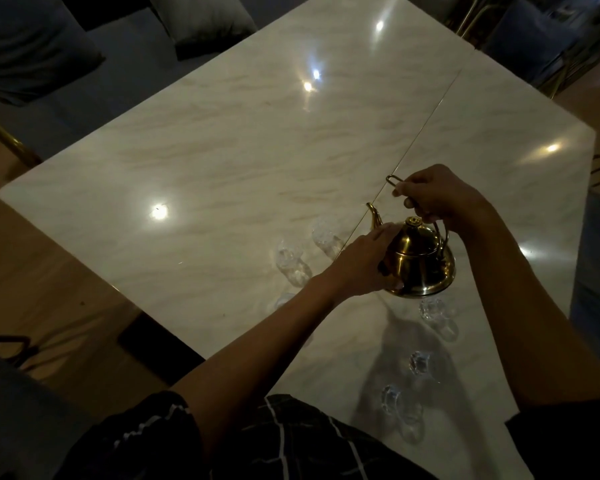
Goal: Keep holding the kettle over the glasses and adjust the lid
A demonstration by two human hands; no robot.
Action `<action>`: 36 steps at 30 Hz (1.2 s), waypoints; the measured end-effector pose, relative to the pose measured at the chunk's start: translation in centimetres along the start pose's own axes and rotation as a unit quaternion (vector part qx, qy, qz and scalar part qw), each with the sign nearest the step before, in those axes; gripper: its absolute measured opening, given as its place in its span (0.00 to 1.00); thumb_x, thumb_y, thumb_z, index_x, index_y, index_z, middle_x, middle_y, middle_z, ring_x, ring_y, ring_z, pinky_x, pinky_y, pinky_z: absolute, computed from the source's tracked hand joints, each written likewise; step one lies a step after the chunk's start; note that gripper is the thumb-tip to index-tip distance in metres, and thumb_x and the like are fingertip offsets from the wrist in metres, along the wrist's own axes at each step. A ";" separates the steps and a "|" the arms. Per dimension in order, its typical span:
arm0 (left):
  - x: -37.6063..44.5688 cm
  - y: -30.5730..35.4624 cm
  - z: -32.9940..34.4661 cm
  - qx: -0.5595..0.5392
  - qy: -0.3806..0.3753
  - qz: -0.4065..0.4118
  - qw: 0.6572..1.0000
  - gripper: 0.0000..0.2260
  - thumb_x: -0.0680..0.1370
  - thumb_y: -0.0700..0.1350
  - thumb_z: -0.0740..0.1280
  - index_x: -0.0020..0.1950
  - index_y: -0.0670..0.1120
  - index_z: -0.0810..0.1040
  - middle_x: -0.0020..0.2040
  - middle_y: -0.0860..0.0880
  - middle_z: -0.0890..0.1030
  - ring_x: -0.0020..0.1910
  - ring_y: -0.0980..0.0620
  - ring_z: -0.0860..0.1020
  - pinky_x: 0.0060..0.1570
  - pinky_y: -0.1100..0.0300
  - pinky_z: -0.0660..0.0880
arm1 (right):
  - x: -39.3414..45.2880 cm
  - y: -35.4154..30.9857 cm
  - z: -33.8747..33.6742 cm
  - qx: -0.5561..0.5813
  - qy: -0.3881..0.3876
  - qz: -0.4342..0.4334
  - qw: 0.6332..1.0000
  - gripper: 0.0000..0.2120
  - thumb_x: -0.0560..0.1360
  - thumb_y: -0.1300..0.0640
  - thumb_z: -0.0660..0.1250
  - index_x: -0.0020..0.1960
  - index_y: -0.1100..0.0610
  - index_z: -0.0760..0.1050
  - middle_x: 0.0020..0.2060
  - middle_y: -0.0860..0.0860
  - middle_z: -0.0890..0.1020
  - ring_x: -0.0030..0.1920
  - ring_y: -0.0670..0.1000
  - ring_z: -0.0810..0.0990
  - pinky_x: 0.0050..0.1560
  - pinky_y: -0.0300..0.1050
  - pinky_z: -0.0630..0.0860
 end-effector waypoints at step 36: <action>-4.1 -5.5 2.5 0.051 -0.025 -0.086 0.995 0.45 0.72 0.47 0.78 0.83 0.49 0.55 0.81 0.44 0.60 0.75 0.39 0.67 0.69 0.41 0.71 | -0.2 5.1 6.0 0.092 0.008 -0.026 0.995 0.09 0.77 0.56 0.66 0.49 0.60 0.82 0.34 0.55 0.79 0.29 0.48 0.75 0.28 0.38 0.67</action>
Point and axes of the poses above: each hand's wrist, its own x-axis towards the middle knuckle, its own z-axis out of the palm, y = z × x, the point moved 10 cm from there along x, towards the middle knuckle
